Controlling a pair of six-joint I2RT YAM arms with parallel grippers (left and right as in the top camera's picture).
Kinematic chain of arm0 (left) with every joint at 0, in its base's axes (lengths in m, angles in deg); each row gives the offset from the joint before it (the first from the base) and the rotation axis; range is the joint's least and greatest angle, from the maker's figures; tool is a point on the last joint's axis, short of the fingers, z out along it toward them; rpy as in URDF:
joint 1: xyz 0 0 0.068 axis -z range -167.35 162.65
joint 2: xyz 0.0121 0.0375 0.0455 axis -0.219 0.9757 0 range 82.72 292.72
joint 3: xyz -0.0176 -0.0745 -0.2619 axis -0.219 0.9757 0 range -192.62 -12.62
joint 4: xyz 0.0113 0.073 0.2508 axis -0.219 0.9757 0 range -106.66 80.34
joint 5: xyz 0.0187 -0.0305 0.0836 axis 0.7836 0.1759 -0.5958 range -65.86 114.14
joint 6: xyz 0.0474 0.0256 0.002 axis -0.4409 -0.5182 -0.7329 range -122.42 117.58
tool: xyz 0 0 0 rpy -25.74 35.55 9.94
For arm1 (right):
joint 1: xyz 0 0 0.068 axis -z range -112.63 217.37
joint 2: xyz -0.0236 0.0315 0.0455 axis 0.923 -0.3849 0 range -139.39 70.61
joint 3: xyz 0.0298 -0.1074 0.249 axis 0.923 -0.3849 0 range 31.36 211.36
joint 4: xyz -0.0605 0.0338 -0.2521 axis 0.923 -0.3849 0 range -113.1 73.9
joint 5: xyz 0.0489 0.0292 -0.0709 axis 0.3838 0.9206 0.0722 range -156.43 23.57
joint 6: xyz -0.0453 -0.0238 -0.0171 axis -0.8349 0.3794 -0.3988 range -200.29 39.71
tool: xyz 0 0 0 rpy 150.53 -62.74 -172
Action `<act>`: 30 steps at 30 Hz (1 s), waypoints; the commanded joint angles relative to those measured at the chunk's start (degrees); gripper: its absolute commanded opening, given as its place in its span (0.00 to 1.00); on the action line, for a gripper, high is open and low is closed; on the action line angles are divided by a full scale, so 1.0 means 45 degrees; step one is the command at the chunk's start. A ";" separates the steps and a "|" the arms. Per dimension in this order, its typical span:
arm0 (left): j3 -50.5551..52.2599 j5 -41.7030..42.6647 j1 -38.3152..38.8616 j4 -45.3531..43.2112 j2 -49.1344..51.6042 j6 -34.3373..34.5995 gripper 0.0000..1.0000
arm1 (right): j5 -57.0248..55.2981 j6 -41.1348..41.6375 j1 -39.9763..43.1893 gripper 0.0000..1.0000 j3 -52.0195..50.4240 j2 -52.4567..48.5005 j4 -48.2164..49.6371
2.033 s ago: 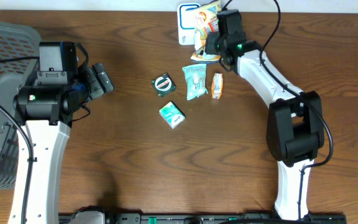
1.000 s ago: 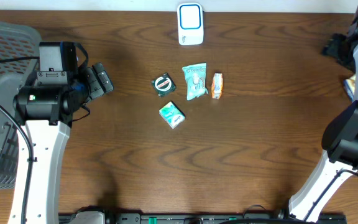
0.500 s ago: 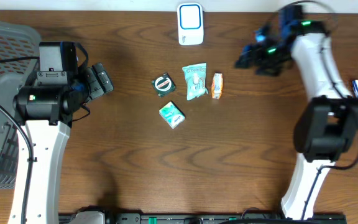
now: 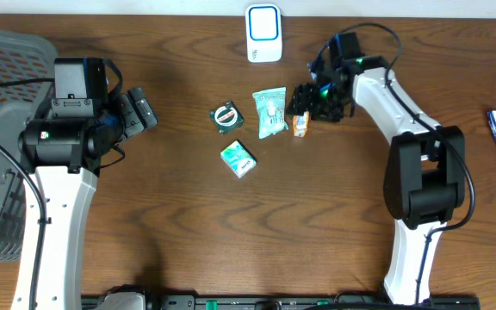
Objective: Scan the item barcode
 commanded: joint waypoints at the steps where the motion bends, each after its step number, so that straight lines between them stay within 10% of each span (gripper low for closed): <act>1: 0.0005 -0.0214 -0.0058 -0.0010 -0.0015 -0.0078 0.98 | -0.1277 0.0738 -0.0355 0.58 -0.0554 0.0321 0.0131; 6: 0.0005 -0.0214 -0.0058 -0.0010 -0.0015 -0.0078 0.98 | -0.1253 0.0733 -0.0389 0.01 -0.0617 0.0398 0.0087; 30: 0.0005 -0.0214 -0.0058 -0.0010 -0.0015 -0.0083 0.98 | 1.4479 -0.4998 0.1987 0.01 0.0262 0.2016 -0.0554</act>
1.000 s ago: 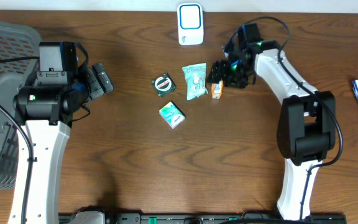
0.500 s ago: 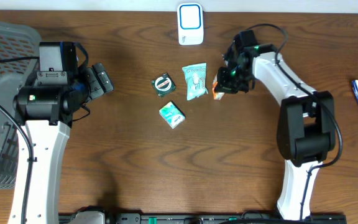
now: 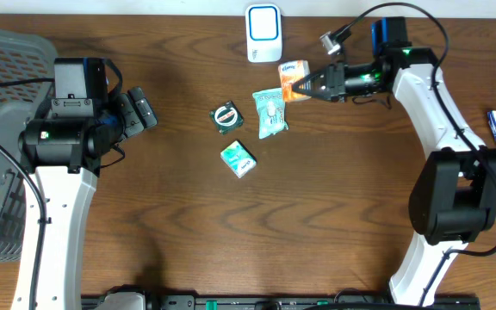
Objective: Scan the item barcode
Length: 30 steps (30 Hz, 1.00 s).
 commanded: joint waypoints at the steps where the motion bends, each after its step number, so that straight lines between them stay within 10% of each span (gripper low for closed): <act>1: 0.0005 -0.0209 -0.0058 -0.0010 -0.0015 -0.0083 0.98 | 0.2613 -0.0957 0.0092 0.01 0.0136 0.0155 0.0015; 5: 0.0005 -0.0214 -0.0058 -0.0010 -0.0015 -0.0078 0.98 | 0.2268 -0.1098 0.0092 0.01 0.0136 0.0155 0.0000; 15: 0.0005 -0.0214 -0.0058 -0.0010 -0.0015 -0.0083 0.98 | -0.9369 0.0005 -0.0296 0.01 -0.0505 0.0102 -0.2278; 30: 0.0005 -0.0214 -0.0058 -0.0010 -0.0015 -0.0078 0.98 | -0.9588 0.0767 -0.0321 0.05 -0.4357 0.0102 0.0714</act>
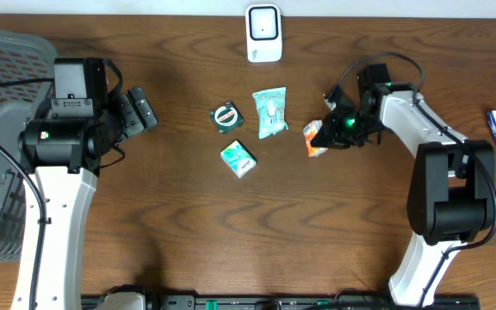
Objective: Scan the item barcode
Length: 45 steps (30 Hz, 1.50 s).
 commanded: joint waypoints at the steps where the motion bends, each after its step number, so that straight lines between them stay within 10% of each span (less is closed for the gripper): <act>1: 0.0005 -0.0209 -0.0058 -0.0005 -0.0015 -0.0087 0.98 | -0.0160 0.0345 -0.0019 0.05 -0.0243 0.0102 0.0136; 21: 0.0005 -0.0209 -0.0058 0.0000 -0.0015 -0.0087 0.98 | -0.4090 0.0044 0.0947 0.55 0.3886 0.0107 -0.3910; 45: 0.0005 -0.0209 -0.0058 -0.0005 -0.0015 -0.0087 0.98 | -0.2365 -0.1341 0.1982 0.51 0.0413 0.0102 -0.0627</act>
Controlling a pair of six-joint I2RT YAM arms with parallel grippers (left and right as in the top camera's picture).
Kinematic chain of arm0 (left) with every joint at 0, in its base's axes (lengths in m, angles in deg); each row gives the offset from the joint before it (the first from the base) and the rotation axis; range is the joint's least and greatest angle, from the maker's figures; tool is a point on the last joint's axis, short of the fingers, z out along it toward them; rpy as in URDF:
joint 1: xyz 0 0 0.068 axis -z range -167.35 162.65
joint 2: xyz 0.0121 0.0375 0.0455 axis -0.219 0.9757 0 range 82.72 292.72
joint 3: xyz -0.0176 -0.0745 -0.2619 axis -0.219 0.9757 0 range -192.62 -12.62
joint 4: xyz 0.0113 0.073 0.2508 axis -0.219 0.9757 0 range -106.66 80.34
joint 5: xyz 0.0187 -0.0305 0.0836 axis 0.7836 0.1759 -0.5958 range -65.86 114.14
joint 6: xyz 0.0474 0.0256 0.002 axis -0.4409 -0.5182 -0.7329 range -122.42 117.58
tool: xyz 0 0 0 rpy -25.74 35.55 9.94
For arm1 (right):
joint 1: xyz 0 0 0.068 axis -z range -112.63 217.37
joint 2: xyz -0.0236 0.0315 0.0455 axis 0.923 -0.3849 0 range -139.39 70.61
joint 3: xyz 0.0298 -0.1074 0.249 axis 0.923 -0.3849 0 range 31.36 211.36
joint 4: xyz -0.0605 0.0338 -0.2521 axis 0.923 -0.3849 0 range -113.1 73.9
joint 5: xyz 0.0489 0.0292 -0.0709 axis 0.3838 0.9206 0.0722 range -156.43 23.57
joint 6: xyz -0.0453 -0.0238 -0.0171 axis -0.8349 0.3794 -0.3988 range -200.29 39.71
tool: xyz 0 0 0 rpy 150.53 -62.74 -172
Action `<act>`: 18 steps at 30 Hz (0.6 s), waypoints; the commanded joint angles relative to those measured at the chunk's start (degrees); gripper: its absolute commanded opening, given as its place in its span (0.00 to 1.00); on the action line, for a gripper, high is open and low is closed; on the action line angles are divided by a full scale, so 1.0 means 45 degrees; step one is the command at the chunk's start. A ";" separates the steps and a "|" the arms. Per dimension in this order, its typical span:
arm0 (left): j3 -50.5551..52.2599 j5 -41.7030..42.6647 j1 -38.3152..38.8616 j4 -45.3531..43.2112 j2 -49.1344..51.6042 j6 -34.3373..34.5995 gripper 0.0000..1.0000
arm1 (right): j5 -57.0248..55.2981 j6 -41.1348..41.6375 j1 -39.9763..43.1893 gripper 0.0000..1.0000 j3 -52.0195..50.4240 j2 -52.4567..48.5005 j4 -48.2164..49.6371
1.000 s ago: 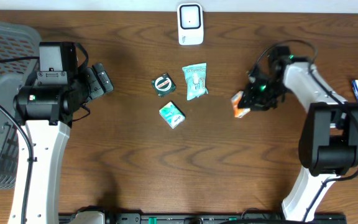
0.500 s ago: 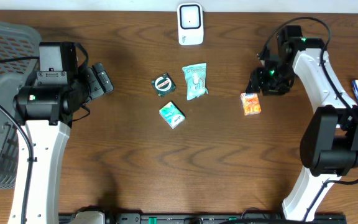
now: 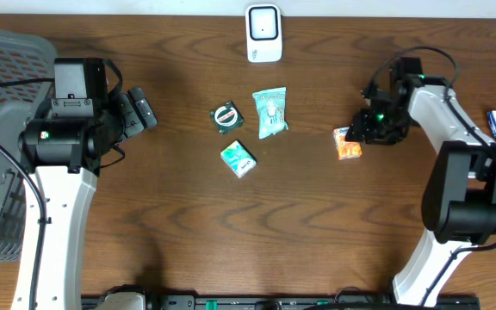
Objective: Scan the item barcode
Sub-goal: 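Regrasp the orange tissue pack with the right gripper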
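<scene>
A small orange packet [image 3: 348,144] lies low at the table's right-middle, at the tips of my right gripper [image 3: 359,136], which looks shut on its right edge. The white and blue barcode scanner [image 3: 263,33] stands at the back edge in the middle, well left of the packet. My left gripper [image 3: 139,109] hovers at the left beside its arm, open and holding nothing.
A round green tin [image 3: 226,117], a pale green pouch [image 3: 270,112] and a green box [image 3: 238,159] lie in the table's middle. A grey basket fills the left edge. A colourful snack bag lies at the right edge.
My right gripper has moved to the right with the orange packet, from just right of the pale pouch to nearer the right side. The left arm has not moved.
The right gripper was at the orange packet beside the pale pouch. Then it held the packet up close to the scanner at the back. Then the packet was low, right of the pouch, and now it is farther right.
</scene>
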 commanded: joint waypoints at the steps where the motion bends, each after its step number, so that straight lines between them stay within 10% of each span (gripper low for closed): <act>1: 0.0005 -0.0209 -0.0058 -0.0005 -0.0015 -0.0078 0.98 | 0.1195 -0.0670 0.0049 0.51 -0.0500 0.0092 0.0287; 5: 0.0005 -0.0209 -0.0058 -0.0005 -0.0015 -0.0078 0.97 | 0.1287 -0.0665 -0.0029 0.47 -0.1151 0.0092 0.0913; 9: 0.0005 -0.0209 -0.0058 -0.0005 -0.0015 -0.0078 0.98 | 0.1836 -0.0612 -0.0034 0.01 -0.1617 0.0092 0.1248; 18: 0.0005 -0.0209 -0.0058 -0.0005 -0.0015 -0.0078 0.98 | 0.8034 -0.0811 -0.0034 0.01 -0.1030 0.0194 0.1350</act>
